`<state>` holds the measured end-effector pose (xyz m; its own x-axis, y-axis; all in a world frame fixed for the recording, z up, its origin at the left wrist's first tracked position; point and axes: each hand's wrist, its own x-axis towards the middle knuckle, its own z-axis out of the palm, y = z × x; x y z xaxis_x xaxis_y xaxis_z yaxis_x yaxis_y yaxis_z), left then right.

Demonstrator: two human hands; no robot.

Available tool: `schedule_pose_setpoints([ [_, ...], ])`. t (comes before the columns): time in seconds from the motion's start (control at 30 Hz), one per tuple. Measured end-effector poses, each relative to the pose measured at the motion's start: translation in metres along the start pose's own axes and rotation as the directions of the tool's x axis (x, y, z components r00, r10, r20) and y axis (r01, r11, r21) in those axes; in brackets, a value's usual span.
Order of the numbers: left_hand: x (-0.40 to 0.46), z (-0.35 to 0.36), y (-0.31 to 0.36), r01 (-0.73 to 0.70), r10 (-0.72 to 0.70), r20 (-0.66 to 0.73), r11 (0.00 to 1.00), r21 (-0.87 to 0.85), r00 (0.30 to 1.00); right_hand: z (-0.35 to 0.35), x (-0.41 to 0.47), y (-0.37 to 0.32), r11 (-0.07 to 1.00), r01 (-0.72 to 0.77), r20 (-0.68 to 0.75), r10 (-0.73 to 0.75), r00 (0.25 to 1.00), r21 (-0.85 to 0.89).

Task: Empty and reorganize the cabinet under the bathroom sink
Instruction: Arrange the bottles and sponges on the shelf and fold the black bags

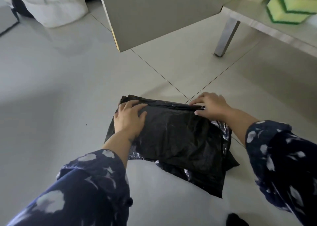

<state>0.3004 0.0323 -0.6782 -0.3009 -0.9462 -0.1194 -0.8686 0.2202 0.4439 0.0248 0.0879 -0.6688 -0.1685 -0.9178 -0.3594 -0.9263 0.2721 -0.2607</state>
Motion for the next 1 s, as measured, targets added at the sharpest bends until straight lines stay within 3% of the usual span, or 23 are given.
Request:
schedule_pose_setpoints([
  [0.1, -0.038, 0.006, 0.014, 0.105, -0.103, 0.073, 0.994, -0.022, 0.992, 0.001, 0.01, -0.036, 0.993, 0.115, 0.026, -0.115, 0.993, -0.03],
  [0.23, -0.067, 0.019, 0.022, 0.164, -0.176, 0.149, 0.982, 0.093, 0.973, 0.02, 0.018, -0.069, 0.975, 0.219, 0.099, -0.213, 0.972, -0.047],
  [0.4, -0.073, 0.038, 0.01, 0.125, -0.17, 0.263, 0.976, 0.178, 0.95, 0.045, 0.021, -0.074, 0.955, 0.264, 0.278, -0.219, 0.936, -0.138],
  [0.5, -0.057, 0.042, -0.005, 0.034, -0.117, 0.319, 0.967, 0.254, 0.94, 0.052, 0.019, -0.065, 0.931, 0.279, 0.279, -0.211, 0.937, -0.235],
  [0.63, -0.025, 0.038, -0.015, -0.088, -0.049, 0.351, 0.928, 0.363, 0.935, 0.052, 0.015, -0.05, 0.926, 0.227, 0.18, -0.178, 0.967, -0.301],
  [0.8, -0.002, 0.035, -0.007, -0.094, -0.017, 0.279, 0.92, 0.38, 0.96, 0.059, 0.006, -0.032, 0.983, 0.021, 0.097, -0.004, 0.995, -0.183],
  [1.0, -0.017, 0.043, -0.009, 0.215, -0.23, 0.189, 0.972, 0.095, 0.955, 0.067, -0.007, -0.034, 0.989, -0.15, -0.1, 0.148, 0.984, -0.009],
])
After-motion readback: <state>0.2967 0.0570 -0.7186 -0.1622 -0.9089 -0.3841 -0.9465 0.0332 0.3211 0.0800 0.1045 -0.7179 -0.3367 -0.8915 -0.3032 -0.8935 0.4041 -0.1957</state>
